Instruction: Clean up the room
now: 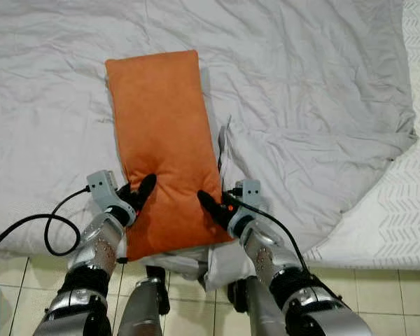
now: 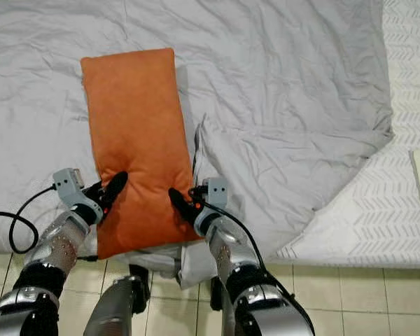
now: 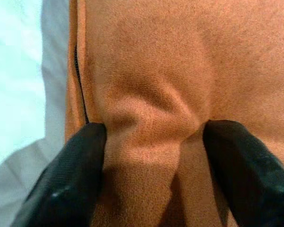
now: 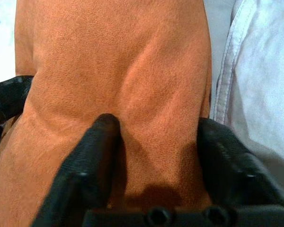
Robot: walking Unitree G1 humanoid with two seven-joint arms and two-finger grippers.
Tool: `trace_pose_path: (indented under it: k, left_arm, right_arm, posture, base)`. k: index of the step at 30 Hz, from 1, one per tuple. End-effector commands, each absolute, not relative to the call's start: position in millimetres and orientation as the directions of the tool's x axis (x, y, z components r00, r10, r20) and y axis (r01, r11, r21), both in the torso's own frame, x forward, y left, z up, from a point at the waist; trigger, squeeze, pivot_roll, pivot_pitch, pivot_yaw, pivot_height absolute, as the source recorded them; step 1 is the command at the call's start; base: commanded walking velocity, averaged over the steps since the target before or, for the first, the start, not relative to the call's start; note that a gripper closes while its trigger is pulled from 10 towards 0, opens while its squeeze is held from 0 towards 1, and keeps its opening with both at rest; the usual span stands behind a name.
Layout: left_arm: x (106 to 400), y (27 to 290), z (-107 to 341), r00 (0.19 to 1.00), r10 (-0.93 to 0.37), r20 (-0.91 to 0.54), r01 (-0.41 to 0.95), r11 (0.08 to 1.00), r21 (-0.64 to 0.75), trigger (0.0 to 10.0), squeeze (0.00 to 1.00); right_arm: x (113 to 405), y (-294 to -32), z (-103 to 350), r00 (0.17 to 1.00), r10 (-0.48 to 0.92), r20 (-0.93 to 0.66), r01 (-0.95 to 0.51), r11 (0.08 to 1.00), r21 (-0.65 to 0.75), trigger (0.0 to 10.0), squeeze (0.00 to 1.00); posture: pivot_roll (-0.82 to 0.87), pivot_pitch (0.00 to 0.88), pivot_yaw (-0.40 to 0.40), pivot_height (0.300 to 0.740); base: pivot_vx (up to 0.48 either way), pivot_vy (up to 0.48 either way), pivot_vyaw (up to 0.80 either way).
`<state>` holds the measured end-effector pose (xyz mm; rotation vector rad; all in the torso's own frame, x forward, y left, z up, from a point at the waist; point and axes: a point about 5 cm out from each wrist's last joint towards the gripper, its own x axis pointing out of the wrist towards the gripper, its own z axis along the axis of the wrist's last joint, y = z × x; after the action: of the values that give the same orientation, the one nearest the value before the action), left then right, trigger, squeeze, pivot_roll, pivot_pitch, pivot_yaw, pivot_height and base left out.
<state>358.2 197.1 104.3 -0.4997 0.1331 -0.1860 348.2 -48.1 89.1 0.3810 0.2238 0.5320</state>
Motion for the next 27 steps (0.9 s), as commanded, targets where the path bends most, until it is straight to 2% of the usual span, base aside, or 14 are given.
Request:
trace_pose_path:
  k: [1,9,17,24,27]
  left_arm:
    - [344.2,189.3,70.6,0.943,-0.248,-0.221,0.108,0.859,-0.501,0.0,0.0]
    - [333.8,181.2,49.7,0.927,-0.24,-0.29,0.079,0.877,-0.473,0.0,0.0]
    - [328.0,180.4,41.9,0.92,-0.251,-0.303,0.095,0.889,-0.448,0.0,0.0]
    - [330.6,179.3,46.7,0.928,-0.244,-0.281,0.135,0.925,-0.356,0.0,0.0]
    - [335.5,178.3,59.3,0.935,-0.274,-0.224,0.216,0.944,-0.25,0.0,0.0]
  right_arm:
    - [320.8,-11.1,58.8,0.762,0.603,-0.235,-0.438,0.748,0.499,0.0,0.0]
    - [320.1,-28.8,48.2,0.784,0.558,-0.271,-0.374,0.774,0.512,0.0,0.0]
    - [316.2,-32.7,40.0,0.786,0.533,-0.313,-0.352,0.802,0.482,0.0,0.0]
    - [314.7,-48.1,30.1,0.812,0.453,-0.367,-0.261,0.846,0.465,0.0,0.0]
    - [322.3,-63.0,34.3,0.839,0.412,-0.356,-0.234,0.863,0.448,0.0,0.0]
  posture:
    - [-0.03,0.661,-0.058,0.74]
    - [-0.04,0.654,-0.065,0.74]
    - [-0.03,0.649,-0.06,0.74]
    - [-0.03,0.624,-0.059,0.74]
    - [-0.02,0.56,-0.056,0.74]
  base:
    - [0.0,0.0,0.0]
    - [0.0,0.0,0.0]
    - [0.0,0.0,0.0]
    - [0.0,0.0,0.0]
    - [0.0,0.0,0.0]
